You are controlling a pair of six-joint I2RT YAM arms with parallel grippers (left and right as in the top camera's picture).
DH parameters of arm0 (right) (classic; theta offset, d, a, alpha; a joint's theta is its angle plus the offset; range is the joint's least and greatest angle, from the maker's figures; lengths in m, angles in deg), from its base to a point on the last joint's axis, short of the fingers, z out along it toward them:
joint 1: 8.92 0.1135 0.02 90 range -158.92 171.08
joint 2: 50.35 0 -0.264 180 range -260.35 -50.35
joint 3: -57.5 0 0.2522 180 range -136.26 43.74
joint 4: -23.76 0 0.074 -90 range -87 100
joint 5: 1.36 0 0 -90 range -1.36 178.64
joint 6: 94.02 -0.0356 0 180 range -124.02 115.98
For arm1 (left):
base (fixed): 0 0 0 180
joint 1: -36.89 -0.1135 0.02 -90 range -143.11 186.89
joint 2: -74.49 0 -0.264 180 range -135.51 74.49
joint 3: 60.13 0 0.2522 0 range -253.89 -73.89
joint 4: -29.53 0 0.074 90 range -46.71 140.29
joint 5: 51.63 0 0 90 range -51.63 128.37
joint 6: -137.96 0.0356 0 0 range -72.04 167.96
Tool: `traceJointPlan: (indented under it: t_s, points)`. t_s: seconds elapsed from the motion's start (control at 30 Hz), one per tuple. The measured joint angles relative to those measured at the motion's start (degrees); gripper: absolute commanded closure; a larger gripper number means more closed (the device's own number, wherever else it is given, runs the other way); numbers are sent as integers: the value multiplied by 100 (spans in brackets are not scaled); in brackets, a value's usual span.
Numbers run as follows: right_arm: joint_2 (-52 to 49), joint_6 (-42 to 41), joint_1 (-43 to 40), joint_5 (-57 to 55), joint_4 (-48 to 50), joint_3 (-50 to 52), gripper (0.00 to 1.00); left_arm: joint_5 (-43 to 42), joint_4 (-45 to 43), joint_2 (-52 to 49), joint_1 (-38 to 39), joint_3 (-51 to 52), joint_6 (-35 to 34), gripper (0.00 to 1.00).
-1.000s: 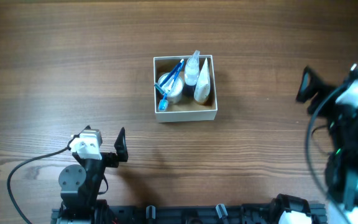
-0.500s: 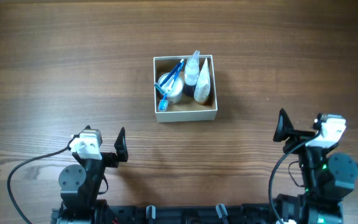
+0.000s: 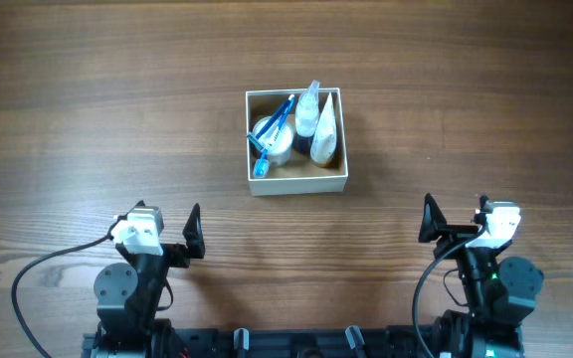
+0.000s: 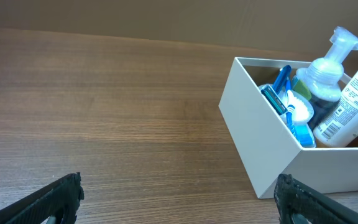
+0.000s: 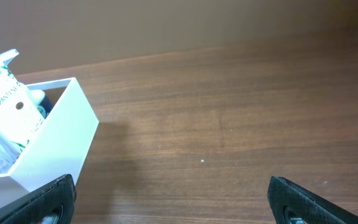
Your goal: Pack container
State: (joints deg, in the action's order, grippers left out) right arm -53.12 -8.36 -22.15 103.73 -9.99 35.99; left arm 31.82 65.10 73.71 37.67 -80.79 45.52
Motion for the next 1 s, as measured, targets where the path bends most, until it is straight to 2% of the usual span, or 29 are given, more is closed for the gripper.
traceJointPlan:
  t_s: [1.0]
  points:
    - [155, -98, 0, 35, 76, 66, 0, -2, 0, 0, 0, 0, 0, 0]
